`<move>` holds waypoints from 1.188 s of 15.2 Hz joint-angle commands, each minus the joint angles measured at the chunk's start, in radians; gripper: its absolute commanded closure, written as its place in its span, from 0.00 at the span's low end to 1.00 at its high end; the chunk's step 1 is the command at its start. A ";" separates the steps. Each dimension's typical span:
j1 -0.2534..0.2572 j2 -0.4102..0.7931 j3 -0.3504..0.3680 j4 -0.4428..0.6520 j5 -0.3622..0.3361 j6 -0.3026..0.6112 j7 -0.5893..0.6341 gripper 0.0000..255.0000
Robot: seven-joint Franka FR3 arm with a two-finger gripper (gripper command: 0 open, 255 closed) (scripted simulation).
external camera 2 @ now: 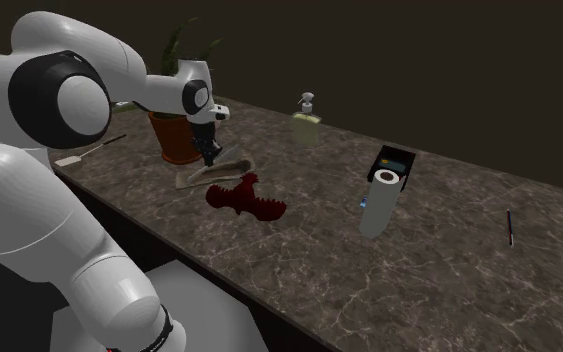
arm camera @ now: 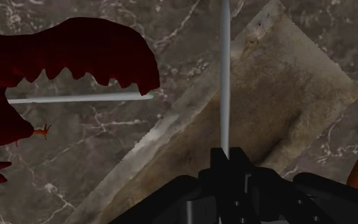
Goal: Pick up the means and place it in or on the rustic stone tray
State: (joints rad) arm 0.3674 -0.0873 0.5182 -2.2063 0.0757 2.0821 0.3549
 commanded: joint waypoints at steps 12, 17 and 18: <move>-0.003 -0.042 -0.010 0.091 0.016 -0.129 -0.014 0.00; -0.003 -0.041 -0.010 0.091 0.015 -0.129 -0.014 0.00; -0.003 -0.041 -0.010 0.091 0.015 -0.129 -0.013 0.00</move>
